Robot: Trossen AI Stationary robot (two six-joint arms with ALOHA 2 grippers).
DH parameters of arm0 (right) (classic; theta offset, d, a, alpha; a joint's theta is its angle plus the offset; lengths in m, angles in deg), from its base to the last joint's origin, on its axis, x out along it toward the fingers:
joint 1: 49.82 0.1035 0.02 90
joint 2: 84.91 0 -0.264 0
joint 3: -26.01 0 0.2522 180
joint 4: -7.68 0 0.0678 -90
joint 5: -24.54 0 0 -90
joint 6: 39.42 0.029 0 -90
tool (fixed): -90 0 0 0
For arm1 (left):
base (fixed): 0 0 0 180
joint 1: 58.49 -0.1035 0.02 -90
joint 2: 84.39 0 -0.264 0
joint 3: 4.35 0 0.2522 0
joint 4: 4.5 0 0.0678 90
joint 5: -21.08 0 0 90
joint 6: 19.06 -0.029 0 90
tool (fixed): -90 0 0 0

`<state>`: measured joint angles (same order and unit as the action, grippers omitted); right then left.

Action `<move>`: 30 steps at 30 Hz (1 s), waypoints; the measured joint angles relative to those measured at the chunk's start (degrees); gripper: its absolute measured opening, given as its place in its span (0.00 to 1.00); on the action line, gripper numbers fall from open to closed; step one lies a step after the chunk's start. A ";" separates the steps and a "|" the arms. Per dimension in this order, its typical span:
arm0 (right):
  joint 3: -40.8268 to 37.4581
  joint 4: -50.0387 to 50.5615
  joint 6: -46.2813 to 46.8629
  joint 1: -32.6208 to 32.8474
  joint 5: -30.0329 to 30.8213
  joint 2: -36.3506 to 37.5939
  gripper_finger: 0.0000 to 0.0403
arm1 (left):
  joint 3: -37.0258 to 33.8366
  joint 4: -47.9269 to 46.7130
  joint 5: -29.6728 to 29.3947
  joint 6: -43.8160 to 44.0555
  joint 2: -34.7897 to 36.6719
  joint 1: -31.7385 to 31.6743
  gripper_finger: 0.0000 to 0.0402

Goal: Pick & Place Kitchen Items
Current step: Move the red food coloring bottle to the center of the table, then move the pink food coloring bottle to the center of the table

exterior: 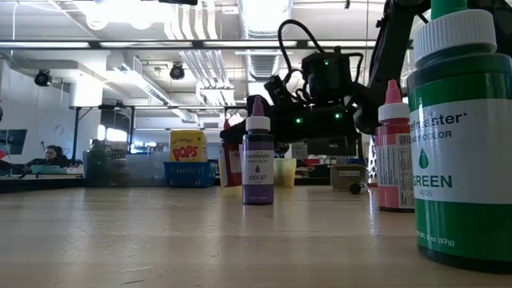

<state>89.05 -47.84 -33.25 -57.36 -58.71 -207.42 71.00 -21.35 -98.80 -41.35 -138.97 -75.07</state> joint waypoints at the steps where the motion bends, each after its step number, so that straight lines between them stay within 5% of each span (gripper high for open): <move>1: 0.16 -0.01 0.32 -0.01 -0.06 -0.19 0.31 | 0.00 -0.02 0.01 0.01 0.00 0.00 0.05; 30: -0.53 2.07 -2.95 -0.35 -0.74 4.77 0.41 | 0.00 -0.01 0.01 0.01 0.00 0.00 0.05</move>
<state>88.52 -45.77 -36.20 -57.70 -59.45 -202.65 71.00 -21.36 -98.79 -41.34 -138.97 -75.07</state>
